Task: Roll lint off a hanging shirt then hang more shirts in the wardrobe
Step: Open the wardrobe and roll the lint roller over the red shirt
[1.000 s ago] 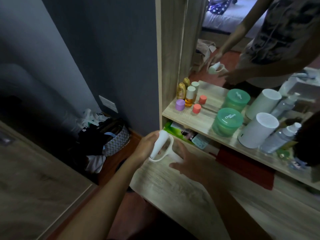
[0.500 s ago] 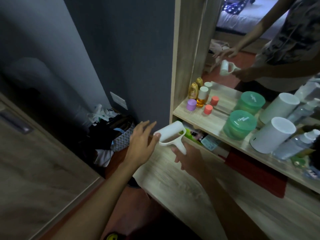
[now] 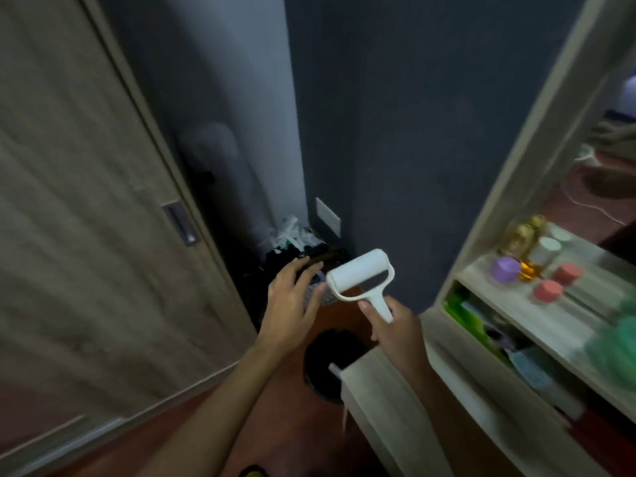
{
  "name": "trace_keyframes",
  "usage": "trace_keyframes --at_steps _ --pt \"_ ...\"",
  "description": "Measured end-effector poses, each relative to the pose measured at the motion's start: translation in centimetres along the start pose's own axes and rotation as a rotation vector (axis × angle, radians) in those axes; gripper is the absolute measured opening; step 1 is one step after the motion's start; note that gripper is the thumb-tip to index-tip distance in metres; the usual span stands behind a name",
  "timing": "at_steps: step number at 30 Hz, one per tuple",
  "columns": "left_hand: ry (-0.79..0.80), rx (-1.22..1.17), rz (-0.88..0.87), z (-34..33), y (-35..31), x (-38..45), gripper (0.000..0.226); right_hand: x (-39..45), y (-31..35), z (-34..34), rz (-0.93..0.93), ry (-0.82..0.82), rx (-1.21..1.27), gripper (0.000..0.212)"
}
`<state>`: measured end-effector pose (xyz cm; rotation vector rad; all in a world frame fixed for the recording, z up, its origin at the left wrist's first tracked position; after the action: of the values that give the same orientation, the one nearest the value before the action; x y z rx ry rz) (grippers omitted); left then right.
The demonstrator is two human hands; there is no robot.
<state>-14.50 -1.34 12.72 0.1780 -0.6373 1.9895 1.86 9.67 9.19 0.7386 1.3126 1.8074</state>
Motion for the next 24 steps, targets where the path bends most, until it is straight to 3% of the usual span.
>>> trace_keyframes --at_steps 8,15,24 --pt "-0.214 0.187 0.032 8.0 9.4 2.5 0.040 4.5 5.4 -9.5 0.065 0.068 0.051 0.032" --pt "-0.440 0.341 0.053 15.6 18.7 5.3 0.044 9.4 12.6 -18.1 0.159 -0.010 0.077 0.030" --pt "-0.349 0.589 0.043 18.5 28.0 9.3 0.066 12.7 19.9 -29.4 0.176 0.074 0.349 0.039"
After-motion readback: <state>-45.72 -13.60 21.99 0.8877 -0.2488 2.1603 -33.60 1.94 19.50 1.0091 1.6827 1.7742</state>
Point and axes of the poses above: each hand's wrist, its own x-axis towards the middle knuckle, its own z-axis out of the back of the hand, y = z × x, the point moved 5 cm from there along x, towards the middle knuckle, and after that the axes turned 8 degrees about x, right-handed, at the moved point
